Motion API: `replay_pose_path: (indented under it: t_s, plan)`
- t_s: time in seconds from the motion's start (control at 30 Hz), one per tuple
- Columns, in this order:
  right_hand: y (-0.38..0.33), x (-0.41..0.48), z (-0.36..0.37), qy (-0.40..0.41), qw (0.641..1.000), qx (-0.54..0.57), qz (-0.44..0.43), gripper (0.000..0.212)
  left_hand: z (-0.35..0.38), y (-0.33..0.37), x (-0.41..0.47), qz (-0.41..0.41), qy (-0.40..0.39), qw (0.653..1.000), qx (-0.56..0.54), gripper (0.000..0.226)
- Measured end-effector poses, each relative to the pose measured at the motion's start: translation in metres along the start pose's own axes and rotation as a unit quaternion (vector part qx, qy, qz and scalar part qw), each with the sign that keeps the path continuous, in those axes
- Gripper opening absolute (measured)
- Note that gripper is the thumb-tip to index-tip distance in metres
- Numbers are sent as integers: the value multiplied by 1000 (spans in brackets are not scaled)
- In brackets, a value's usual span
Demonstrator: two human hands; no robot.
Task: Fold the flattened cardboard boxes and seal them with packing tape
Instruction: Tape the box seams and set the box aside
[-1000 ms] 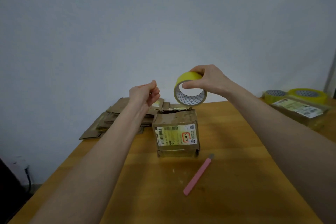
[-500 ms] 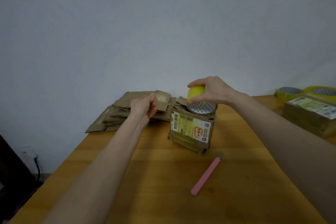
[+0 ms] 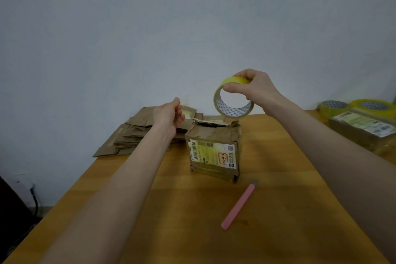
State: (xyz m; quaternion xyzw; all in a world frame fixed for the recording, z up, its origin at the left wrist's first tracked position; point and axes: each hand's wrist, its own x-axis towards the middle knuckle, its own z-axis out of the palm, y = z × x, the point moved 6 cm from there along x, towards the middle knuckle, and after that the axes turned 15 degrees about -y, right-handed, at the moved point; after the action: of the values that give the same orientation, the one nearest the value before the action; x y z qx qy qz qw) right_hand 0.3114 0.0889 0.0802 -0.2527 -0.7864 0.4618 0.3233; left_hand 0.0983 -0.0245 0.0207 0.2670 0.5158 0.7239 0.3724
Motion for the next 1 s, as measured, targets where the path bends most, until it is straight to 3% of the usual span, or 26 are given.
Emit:
replay_pose_path:
  t_s: [0.27,0.47,0.83,1.0]
  plan:
    - [12,-14,13,-25,997,-69,16,48,-14,-10,8,5,3,997,71,16]
    - [18,-9,25,-32,982,-182,30,56,-25,-31,13,-29,6,995,95,15]
    - [25,-6,29,-46,979,-197,7,53,-39,-77,15,-87,-25,991,102,14]
    - [22,-7,31,-52,980,-194,-3,52,-33,-91,9,-144,-74,979,123,26]
